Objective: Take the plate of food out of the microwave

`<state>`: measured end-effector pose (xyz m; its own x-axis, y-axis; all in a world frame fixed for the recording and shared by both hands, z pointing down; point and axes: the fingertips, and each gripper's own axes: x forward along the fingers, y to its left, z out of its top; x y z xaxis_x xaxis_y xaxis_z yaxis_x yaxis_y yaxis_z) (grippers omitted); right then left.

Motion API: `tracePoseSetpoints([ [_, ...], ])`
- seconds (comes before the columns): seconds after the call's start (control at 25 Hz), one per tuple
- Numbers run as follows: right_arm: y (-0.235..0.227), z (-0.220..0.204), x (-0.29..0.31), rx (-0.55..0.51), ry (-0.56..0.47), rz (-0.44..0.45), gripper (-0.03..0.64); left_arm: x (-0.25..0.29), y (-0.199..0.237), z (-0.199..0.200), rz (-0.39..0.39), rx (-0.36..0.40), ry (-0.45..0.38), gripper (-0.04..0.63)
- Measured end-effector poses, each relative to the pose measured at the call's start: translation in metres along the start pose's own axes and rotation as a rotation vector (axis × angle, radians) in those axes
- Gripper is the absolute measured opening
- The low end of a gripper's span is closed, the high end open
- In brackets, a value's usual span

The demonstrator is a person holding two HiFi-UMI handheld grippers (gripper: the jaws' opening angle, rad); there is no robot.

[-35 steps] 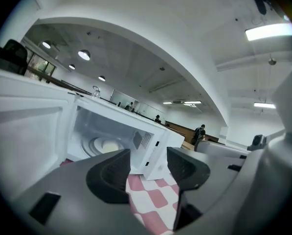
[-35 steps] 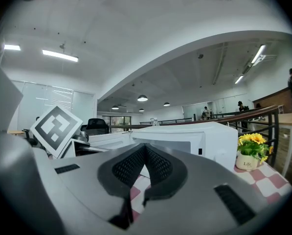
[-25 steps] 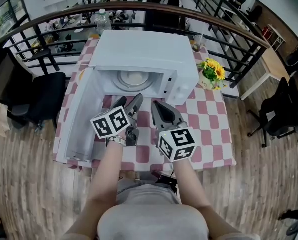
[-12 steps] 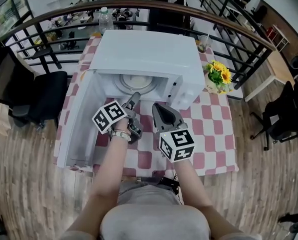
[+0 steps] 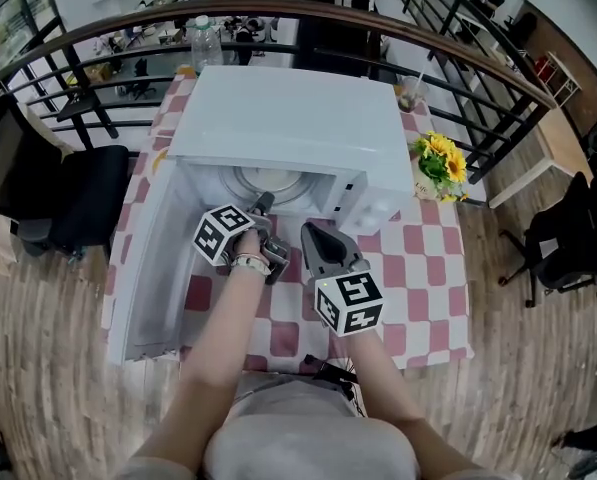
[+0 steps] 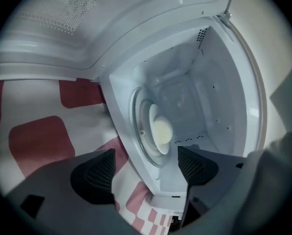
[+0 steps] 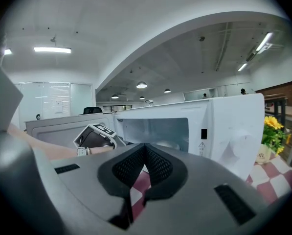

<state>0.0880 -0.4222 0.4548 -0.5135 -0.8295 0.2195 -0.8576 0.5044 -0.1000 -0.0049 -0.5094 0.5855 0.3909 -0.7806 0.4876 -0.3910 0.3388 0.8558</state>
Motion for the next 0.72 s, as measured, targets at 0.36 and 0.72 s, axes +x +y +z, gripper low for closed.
tracePoseSetpoints([
  [0.36,-0.018,-0.014,0.011,0.023,0.029,-0.015,0.021,0.029,0.009,0.007,0.138,-0.064,-0.063,0.383],
  [0.72,-0.032,-0.024,0.018,0.034,0.044,-0.034,0.021,0.049,0.017,0.010,0.260,-0.098,-0.087,0.383],
])
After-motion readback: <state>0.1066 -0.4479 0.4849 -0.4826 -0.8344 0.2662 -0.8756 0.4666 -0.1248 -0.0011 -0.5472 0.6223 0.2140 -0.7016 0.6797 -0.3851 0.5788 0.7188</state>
